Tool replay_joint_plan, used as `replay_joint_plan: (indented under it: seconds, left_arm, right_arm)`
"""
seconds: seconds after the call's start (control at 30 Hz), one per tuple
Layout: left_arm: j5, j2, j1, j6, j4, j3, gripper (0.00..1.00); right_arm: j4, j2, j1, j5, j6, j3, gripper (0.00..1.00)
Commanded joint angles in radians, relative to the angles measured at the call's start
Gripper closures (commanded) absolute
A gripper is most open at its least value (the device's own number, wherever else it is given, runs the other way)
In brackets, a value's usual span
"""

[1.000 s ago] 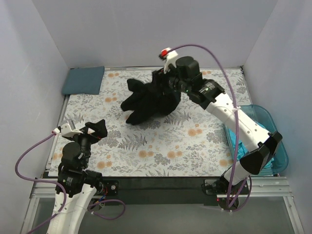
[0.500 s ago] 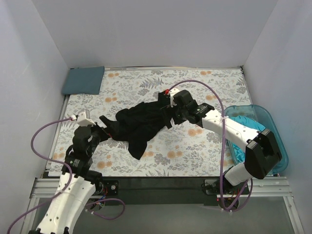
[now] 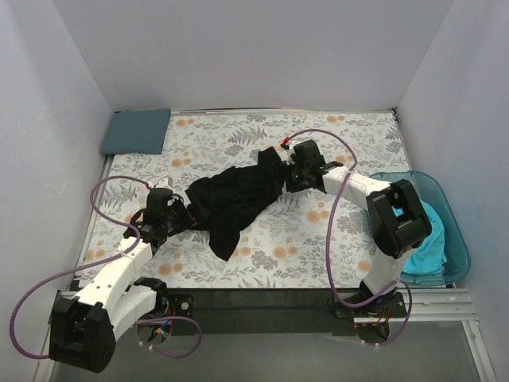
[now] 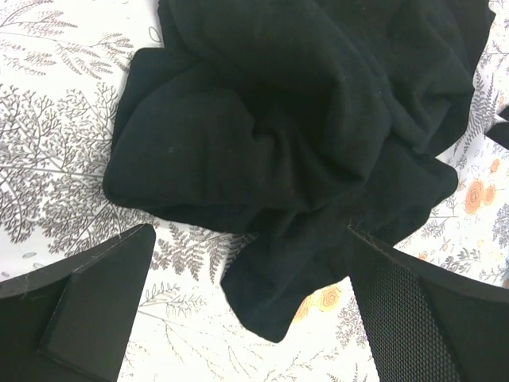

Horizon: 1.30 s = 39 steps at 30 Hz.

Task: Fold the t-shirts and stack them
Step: Move the tshirt to the center of the board, then flatten the tshirt out

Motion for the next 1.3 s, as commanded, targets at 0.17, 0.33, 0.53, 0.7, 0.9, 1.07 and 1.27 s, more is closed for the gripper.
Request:
replay_joint_plan:
  seconds: [0.17,0.33,0.53,0.7,0.9,1.07,1.27]
  left_arm:
    - [-0.014,0.079,-0.008,0.071,0.088,0.074,0.02]
    - [-0.008,0.152,-0.015,0.091,0.117,0.123,0.02]
    - [0.009,0.238,-0.051,0.093,0.171,0.153,0.09]
    - [-0.009,0.295,-0.088,0.085,0.209,0.170,0.33]
    - [-0.142,0.275,-0.088,0.105,0.188,0.222,1.00]
    - [-0.285,0.212,-0.085,0.183,0.104,0.317,1.00]
    - [-0.368,0.133,-0.082,0.241,-0.054,0.511,1.00]
  right_arm:
    - [0.116,0.160,0.005,-0.111,0.100,0.136,0.26]
    - [0.129,0.212,0.005,-0.120,0.114,0.150,0.31]
    - [0.134,0.229,0.005,-0.120,0.115,0.137,0.46]
    - [0.133,0.224,0.006,-0.098,0.109,0.128,0.83]
    - [0.106,0.105,-0.020,-0.013,0.062,0.073,0.99]
    - [-0.007,-0.108,-0.078,0.127,0.005,0.050,0.99]
    - [-0.159,-0.352,-0.101,0.236,-0.055,0.065,0.99]
